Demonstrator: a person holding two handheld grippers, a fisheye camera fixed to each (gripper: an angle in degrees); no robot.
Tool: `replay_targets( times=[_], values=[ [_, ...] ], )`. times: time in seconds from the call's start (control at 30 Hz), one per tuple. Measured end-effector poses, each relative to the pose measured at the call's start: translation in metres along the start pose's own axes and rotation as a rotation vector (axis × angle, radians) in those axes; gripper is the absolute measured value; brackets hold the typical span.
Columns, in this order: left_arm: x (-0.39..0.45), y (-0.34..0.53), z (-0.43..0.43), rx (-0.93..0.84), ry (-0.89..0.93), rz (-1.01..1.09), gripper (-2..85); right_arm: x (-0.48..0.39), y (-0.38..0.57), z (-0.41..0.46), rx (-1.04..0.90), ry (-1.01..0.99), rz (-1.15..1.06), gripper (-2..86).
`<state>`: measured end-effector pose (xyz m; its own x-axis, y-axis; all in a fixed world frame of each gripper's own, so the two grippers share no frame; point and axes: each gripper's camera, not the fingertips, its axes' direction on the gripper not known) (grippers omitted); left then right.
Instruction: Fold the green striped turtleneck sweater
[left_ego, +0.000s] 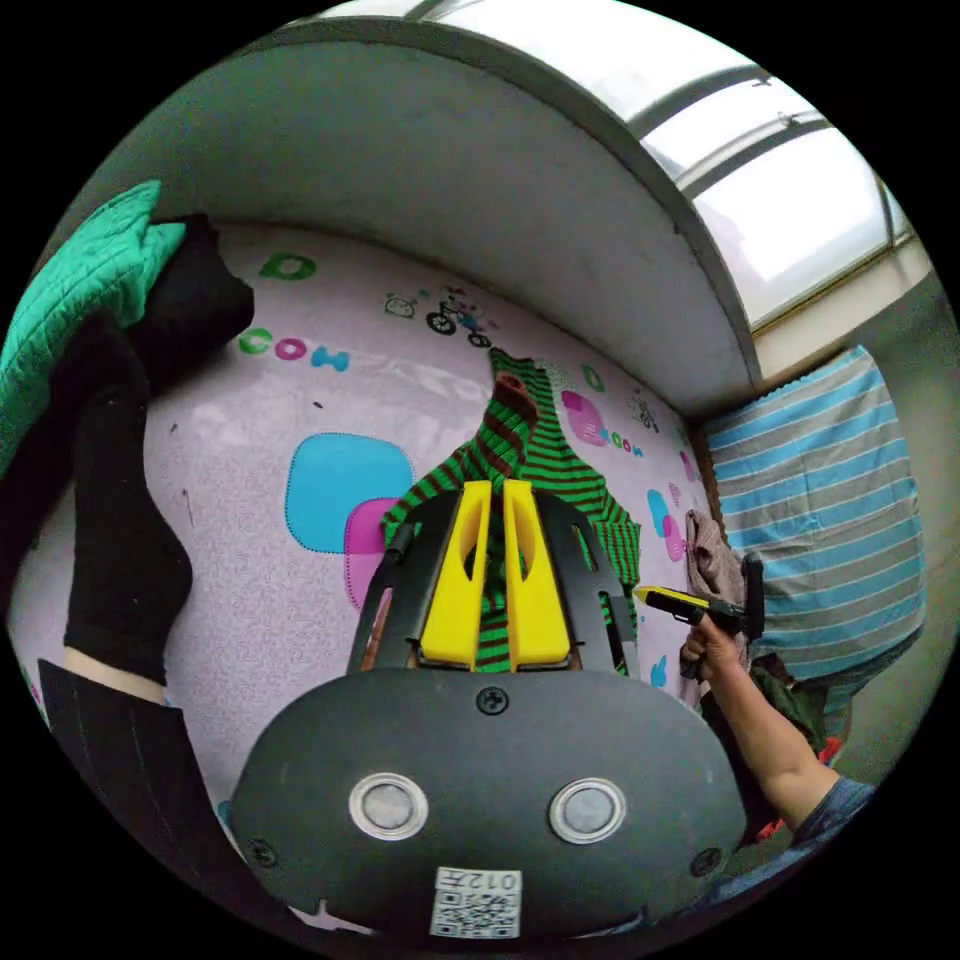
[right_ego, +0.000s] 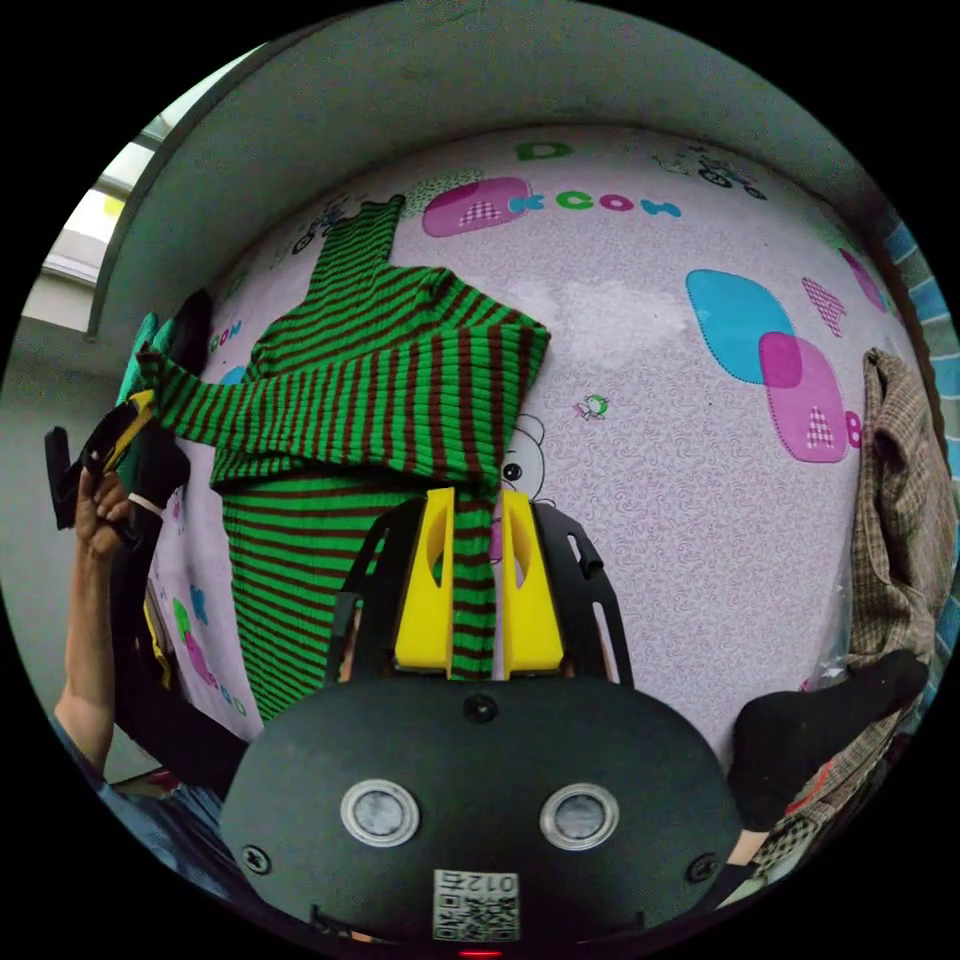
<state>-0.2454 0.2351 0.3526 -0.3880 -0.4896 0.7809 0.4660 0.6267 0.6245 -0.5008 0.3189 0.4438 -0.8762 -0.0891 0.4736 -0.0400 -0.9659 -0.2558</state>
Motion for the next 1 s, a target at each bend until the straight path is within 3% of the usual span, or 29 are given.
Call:
replay_targets(
  times=[0.1, 0.17, 0.5, 0.73, 0.83, 1.0],
  values=[
    [0.009, 0.001, -0.037, 0.156, 0.084, 0.063, 0.3, -0.006, -0.011, -0.009, 0.035, 0.008, 0.017, 7.4],
    [0.011, 0.005, -0.055, 0.244, -0.012, 0.062, 0.3, -0.011, -0.021, -0.011, 0.034, 0.002, 0.019, 7.3],
    [-0.051, 0.024, -0.011, 0.014, -0.179, -0.096, 0.3, -0.058, -0.058, -0.02, 0.095, 0.056, -0.015, 6.6],
    [-0.055, 0.037, -0.024, 0.061, -0.222, -0.122, 0.4, -0.094, -0.106, 0.006, -0.042, 0.145, -0.086, 6.5],
    [-0.061, 0.041, -0.01, -0.024, -0.263, -0.132, 0.4, -0.101, -0.122, 0.006, -0.07, 0.124, -0.091, 6.4],
    [-0.068, 0.042, -0.009, 0.007, -0.209, -0.159, 0.4, -0.118, -0.145, -0.004, -0.141, 0.181, -0.129, 6.4]
  ],
)
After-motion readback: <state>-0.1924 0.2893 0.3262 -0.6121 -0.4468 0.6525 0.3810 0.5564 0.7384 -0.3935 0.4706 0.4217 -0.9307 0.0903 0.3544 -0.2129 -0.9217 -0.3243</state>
